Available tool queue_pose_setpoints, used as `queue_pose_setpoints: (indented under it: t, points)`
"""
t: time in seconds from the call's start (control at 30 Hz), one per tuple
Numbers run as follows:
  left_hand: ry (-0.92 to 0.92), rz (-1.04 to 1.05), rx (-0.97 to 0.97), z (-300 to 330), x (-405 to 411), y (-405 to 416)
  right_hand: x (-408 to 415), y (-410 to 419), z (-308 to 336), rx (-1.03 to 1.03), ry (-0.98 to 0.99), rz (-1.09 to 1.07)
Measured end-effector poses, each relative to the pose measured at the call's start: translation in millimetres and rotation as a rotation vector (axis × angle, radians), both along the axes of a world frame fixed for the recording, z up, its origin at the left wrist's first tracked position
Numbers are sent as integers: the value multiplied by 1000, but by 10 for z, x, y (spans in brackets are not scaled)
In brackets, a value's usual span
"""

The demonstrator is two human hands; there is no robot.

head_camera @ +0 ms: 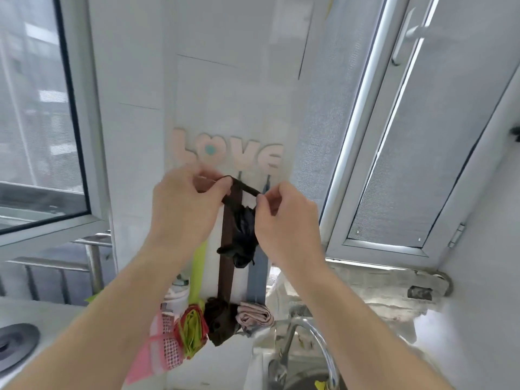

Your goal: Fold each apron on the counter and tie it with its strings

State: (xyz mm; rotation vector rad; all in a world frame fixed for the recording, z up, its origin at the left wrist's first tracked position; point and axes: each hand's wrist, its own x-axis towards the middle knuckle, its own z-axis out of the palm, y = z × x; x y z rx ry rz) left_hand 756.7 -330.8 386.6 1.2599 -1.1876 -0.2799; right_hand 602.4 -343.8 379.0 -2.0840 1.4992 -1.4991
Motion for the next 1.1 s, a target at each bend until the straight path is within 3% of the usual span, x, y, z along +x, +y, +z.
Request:
queue_pose_setpoints:
  t: [0.23, 0.37, 0.63, 1.1]
  points:
    - [-579, 326, -106, 181, 22, -370, 196, -303, 287, -27, 206, -217]
    - [-737, 390, -132, -70, 18, -423, 236, -303, 40, 30, 416, -269]
    - [-753, 358, -160, -367, 10, -445, 401, -311, -216, -33, 428, -256]
    - [-594, 259, -123, -430, -77, -426, 379, -295, -259, -49, 432, -219]
